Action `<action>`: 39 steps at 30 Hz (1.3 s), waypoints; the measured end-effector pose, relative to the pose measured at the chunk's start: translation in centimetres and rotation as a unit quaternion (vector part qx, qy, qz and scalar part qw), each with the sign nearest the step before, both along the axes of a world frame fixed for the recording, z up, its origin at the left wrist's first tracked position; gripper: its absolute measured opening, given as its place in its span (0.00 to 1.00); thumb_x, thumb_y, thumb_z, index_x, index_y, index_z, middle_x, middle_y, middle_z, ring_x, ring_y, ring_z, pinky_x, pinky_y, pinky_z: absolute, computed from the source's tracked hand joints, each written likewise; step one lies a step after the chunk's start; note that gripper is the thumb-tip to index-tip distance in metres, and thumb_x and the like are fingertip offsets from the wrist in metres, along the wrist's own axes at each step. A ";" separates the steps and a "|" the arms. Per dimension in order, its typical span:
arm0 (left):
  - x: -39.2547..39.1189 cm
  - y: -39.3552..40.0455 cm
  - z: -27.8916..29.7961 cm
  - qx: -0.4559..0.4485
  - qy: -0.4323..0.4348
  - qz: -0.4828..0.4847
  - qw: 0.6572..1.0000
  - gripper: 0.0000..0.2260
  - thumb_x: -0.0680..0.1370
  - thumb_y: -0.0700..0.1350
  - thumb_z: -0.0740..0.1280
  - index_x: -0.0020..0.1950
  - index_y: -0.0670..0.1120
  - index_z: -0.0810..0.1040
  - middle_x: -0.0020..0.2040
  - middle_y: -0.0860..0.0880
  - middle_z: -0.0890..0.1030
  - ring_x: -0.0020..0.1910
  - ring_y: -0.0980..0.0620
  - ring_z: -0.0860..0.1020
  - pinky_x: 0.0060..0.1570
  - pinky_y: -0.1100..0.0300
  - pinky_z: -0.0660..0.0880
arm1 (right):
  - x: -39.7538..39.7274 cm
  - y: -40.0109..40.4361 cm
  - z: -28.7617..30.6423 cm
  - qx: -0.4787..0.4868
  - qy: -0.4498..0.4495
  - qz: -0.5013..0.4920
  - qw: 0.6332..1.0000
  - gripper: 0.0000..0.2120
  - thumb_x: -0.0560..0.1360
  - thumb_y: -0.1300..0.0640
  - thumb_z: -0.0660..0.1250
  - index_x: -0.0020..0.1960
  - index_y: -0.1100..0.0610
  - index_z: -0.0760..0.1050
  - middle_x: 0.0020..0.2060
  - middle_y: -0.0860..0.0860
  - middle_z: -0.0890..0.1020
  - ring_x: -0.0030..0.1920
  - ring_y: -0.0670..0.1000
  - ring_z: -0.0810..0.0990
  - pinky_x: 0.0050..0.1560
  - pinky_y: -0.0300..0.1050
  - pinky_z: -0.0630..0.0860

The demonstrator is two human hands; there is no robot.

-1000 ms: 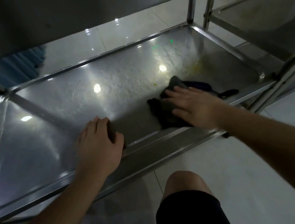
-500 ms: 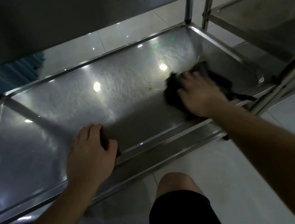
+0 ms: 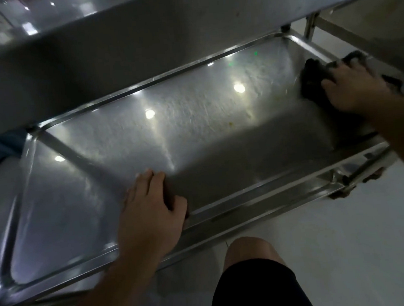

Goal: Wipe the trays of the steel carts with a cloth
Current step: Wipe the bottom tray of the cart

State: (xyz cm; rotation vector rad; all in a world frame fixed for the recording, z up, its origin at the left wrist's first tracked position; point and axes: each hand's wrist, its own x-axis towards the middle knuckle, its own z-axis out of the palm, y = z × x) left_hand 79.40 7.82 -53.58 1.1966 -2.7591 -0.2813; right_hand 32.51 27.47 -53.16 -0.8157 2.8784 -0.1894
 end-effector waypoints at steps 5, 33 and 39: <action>0.1 0.1 0.1 0.005 0.003 0.011 1.000 0.33 0.76 0.63 0.54 0.79 0.50 0.69 0.81 0.47 0.67 0.82 0.46 0.61 0.79 0.45 0.62 | 6.4 -9.5 0.3 -0.016 0.016 0.104 0.994 0.31 0.81 0.40 0.45 0.73 0.57 0.69 0.75 0.59 0.69 0.76 0.62 0.65 0.75 0.66 0.62; -0.1 -0.1 -0.8 -0.005 0.034 0.023 0.999 0.29 0.77 0.62 0.58 0.75 0.53 0.70 0.78 0.49 0.71 0.79 0.46 0.66 0.76 0.41 0.68 | 18.0 -21.3 0.9 -0.039 0.037 0.326 0.944 0.26 0.84 0.44 0.56 0.78 0.54 0.67 0.76 0.55 0.70 0.75 0.58 0.67 0.75 0.56 0.63; -0.2 0.0 -0.1 0.023 0.037 0.025 0.999 0.23 0.77 0.60 0.57 0.70 0.54 0.70 0.71 0.51 0.73 0.71 0.45 0.72 0.68 0.39 0.75 | 26.4 -17.1 0.1 -0.051 -0.027 0.462 0.885 0.28 0.85 0.41 0.50 0.84 0.44 0.57 0.84 0.42 0.56 0.84 0.47 0.50 0.82 0.53 0.47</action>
